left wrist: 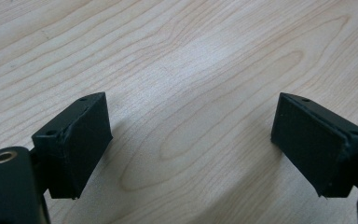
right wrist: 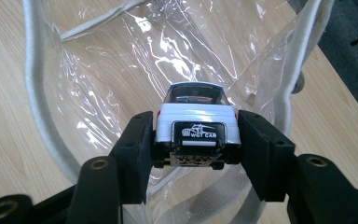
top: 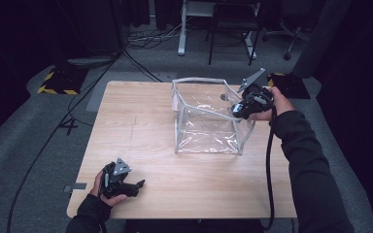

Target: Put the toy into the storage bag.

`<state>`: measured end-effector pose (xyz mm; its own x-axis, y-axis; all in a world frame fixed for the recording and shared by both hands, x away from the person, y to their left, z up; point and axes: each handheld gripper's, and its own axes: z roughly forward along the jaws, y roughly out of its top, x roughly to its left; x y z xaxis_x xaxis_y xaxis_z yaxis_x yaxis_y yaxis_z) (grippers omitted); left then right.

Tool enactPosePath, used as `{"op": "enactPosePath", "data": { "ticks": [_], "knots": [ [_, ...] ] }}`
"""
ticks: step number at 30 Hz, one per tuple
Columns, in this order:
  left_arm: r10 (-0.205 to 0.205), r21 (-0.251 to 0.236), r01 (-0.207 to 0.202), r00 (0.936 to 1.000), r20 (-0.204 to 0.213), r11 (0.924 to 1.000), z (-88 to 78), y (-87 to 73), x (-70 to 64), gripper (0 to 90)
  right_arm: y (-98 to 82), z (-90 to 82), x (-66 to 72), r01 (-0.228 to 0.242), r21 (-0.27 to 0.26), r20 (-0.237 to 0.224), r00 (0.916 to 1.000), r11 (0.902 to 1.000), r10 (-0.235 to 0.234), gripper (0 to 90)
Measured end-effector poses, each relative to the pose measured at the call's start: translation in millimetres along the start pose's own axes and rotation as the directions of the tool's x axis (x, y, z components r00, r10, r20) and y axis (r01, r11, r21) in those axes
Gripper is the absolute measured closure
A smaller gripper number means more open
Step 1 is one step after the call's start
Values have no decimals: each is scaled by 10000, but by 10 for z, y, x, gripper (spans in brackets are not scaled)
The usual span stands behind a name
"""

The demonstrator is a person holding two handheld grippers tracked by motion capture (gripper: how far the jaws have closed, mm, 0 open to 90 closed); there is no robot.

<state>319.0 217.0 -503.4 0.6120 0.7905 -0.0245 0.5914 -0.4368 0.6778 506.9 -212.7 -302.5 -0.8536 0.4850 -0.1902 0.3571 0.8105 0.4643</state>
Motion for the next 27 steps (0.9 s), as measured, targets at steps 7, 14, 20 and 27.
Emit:
{"op": "enactPosePath", "data": {
  "ticks": [7,14,20,27],
  "knots": [
    [-17,-17,17,10000,-12,10000,0,0,-1,123,-24,-25,-2,186,99,-6,9998,9998,-186,481],
    [18,-6,-18,10000,-4,10000,-1,1,1,122,-51,-34,-7,262,115,-1,9997,9996,-262,482],
    [-6,1,6,10000,5,10000,0,0,0,122,-71,-47,-13,237,103,8,9997,9997,-237,481],
    [-13,-11,13,10000,-5,10000,0,0,-1,122,-71,-44,-11,290,36,-15,9996,9996,-290,481]
  ]
}}
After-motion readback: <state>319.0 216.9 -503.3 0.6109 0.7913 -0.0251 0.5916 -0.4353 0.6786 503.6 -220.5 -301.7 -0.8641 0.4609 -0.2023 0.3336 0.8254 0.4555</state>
